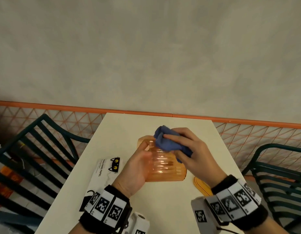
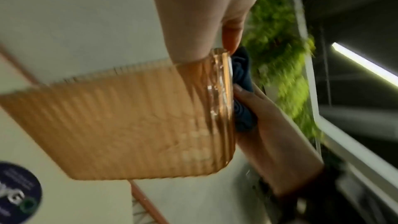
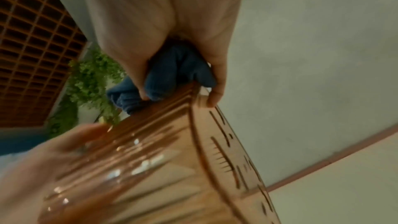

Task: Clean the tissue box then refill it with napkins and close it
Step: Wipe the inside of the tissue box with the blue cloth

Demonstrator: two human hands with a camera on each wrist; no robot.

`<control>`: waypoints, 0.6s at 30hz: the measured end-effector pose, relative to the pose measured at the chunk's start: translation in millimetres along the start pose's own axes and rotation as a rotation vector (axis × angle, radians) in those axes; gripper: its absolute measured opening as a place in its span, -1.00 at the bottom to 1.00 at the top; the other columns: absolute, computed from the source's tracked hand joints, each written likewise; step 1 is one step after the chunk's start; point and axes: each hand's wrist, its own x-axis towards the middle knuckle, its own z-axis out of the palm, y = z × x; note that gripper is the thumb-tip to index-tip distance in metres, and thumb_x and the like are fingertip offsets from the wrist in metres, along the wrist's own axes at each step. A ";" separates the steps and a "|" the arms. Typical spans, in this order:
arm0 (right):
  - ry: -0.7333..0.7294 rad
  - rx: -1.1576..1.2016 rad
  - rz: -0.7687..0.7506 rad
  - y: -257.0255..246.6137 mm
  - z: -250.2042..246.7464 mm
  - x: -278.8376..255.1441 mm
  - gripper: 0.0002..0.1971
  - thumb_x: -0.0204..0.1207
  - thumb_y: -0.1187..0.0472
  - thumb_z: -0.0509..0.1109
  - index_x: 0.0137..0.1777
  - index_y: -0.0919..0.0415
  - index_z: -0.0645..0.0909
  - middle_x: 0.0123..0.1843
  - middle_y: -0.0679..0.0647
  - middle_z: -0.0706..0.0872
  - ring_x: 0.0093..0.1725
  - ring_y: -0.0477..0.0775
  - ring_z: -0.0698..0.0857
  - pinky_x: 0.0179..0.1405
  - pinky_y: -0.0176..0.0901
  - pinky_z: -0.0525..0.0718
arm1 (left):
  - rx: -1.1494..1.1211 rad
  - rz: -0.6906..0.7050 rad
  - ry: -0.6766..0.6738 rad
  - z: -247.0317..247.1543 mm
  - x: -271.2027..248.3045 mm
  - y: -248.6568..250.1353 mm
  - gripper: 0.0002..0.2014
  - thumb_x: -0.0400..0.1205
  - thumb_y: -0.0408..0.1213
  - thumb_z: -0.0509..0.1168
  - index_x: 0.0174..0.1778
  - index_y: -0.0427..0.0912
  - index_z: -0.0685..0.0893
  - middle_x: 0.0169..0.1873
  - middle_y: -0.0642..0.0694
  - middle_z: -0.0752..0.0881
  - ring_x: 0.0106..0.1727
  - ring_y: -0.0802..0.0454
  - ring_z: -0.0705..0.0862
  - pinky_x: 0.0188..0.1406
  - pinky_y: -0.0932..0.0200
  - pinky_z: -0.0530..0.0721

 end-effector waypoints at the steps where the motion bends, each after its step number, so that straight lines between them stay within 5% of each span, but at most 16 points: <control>1: -0.024 -0.042 -0.062 -3.1 5.2 -5.2 -0.55 0.42 0.38 0.33 0.30 0.07 0.63 0.31 -0.03 0.56 0.33 -0.06 0.52 0.34 -0.29 0.50 | -0.081 -0.025 0.018 1.4 0.1 0.3 -0.76 0.43 -0.25 0.31 -0.04 -0.17 0.78 0.00 -0.28 0.74 0.00 -0.19 0.73 0.10 -0.14 0.68; 5: -0.162 -0.341 -0.307 -8.3 18.0 -22.1 -0.67 0.53 0.21 0.31 0.28 0.00 0.62 0.38 -0.08 0.50 0.42 0.06 0.43 0.33 -0.09 0.54 | -0.181 -0.165 0.108 -12.2 4.2 -1.6 -0.52 0.47 0.10 0.27 -0.17 -0.31 0.79 -0.20 -0.24 0.76 -0.23 -0.06 0.81 -0.27 0.15 0.80; 8: -0.227 -0.474 -0.341 -8.4 15.0 -25.7 -0.66 0.54 0.11 0.27 0.30 -0.13 0.57 0.39 -0.13 0.52 0.42 0.03 0.45 0.11 0.06 0.65 | -0.037 -0.186 0.158 -21.2 5.0 -2.7 -0.60 0.51 -0.01 0.30 -0.02 -0.33 0.71 -0.17 -0.20 0.73 -0.11 -0.03 0.75 -0.11 0.16 0.72; 11: -0.242 -0.428 -0.234 -9.8 3.4 -10.2 -0.62 0.47 0.03 0.23 0.30 -0.21 0.53 0.33 -0.16 0.56 0.29 -0.06 0.52 0.14 0.12 0.61 | 0.129 -0.084 0.155 -16.0 5.6 -2.1 -0.67 0.72 -0.18 0.04 0.02 -0.20 0.71 -0.21 -0.09 0.85 -0.17 0.06 0.82 -0.28 0.18 0.78; 15: -0.168 -0.257 0.013 8.0 -15.3 30.8 -0.57 0.42 0.16 0.25 0.31 0.00 0.61 0.29 -0.05 0.63 0.23 0.04 0.59 0.14 0.21 0.59 | 0.298 -0.042 0.110 -5.5 -1.4 -1.1 -0.67 0.63 -0.18 0.11 0.24 -0.08 0.64 0.02 -0.14 0.82 0.07 -0.09 0.78 0.17 -0.11 0.68; 18: -0.166 -0.298 0.050 10.6 -19.3 38.7 -0.58 0.46 0.29 0.36 0.34 0.04 0.60 0.32 0.00 0.61 0.26 0.10 0.60 0.17 0.24 0.59 | 0.338 -0.036 0.105 -10.2 -4.1 -5.8 -0.68 0.61 -0.10 0.22 0.27 -0.01 0.64 0.20 -0.16 0.74 0.29 -0.16 0.67 0.42 -0.26 0.50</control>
